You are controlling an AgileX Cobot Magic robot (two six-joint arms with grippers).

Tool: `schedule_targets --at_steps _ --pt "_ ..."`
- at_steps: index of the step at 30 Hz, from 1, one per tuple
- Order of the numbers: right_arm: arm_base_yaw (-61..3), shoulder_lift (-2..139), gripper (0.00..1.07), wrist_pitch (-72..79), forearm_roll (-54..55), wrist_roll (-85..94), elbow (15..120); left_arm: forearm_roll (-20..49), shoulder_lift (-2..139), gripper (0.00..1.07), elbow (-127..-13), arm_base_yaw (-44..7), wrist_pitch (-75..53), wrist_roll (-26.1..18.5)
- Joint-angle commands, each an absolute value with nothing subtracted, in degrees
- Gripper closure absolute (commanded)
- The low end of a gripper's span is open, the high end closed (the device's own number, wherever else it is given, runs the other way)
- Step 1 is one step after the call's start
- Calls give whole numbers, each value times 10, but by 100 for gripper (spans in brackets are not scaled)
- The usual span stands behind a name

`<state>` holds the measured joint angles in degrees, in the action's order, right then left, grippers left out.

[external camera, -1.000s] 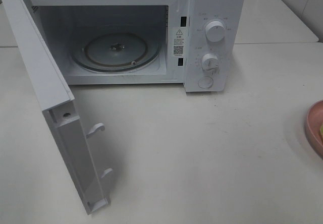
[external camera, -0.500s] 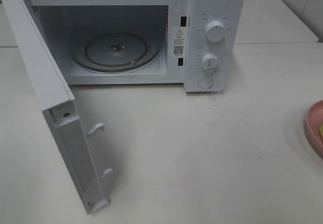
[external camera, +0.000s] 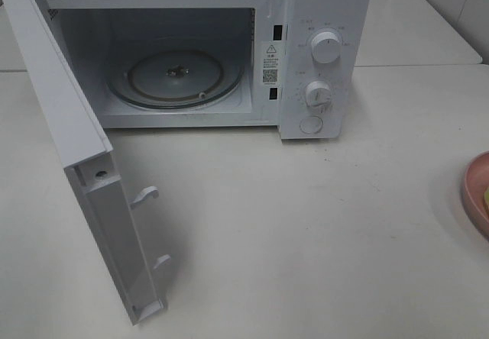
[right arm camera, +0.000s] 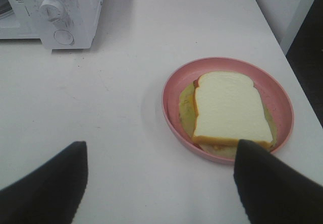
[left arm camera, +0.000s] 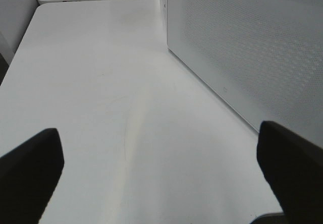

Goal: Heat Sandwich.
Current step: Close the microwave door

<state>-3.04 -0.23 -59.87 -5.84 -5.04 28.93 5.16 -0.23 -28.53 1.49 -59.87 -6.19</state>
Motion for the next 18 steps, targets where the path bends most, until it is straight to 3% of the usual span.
schedule_targets --at_steps 1,18 --pt "-27 -17 31 -595 -58 -46 289 54 -18 7 -284 16 -590 -60" --pt "-27 -17 31 -595 -58 -46 289 54 -18 7 -284 16 -590 -60"
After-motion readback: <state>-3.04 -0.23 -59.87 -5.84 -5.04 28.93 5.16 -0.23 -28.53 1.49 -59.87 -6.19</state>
